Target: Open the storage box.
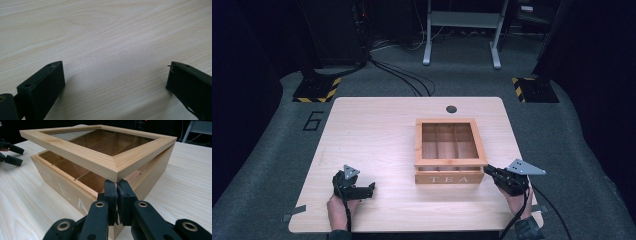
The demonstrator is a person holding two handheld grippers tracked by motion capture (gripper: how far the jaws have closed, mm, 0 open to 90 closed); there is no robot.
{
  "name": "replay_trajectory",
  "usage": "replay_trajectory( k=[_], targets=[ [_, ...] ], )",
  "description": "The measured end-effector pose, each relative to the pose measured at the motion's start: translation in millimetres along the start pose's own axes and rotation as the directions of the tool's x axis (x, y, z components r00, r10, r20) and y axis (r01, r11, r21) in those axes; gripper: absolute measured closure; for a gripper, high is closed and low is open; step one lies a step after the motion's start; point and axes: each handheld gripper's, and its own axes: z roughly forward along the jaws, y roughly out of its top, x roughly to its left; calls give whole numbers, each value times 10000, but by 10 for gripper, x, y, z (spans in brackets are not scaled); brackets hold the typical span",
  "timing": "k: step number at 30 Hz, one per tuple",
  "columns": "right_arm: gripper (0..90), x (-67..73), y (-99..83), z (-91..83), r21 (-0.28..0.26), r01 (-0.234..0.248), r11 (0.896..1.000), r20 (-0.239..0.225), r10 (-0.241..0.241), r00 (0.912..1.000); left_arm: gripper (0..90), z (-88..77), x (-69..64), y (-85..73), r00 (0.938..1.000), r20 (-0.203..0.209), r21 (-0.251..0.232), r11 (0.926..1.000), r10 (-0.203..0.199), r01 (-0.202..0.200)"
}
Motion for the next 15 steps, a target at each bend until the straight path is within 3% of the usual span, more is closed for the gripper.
replay_trajectory(
  k=[15],
  targets=[
    [866,-37,152,9,-145,155,9998,-120,-157,9998,15,0,0,0,10000,-1,0,10000,0,0]
  ],
)
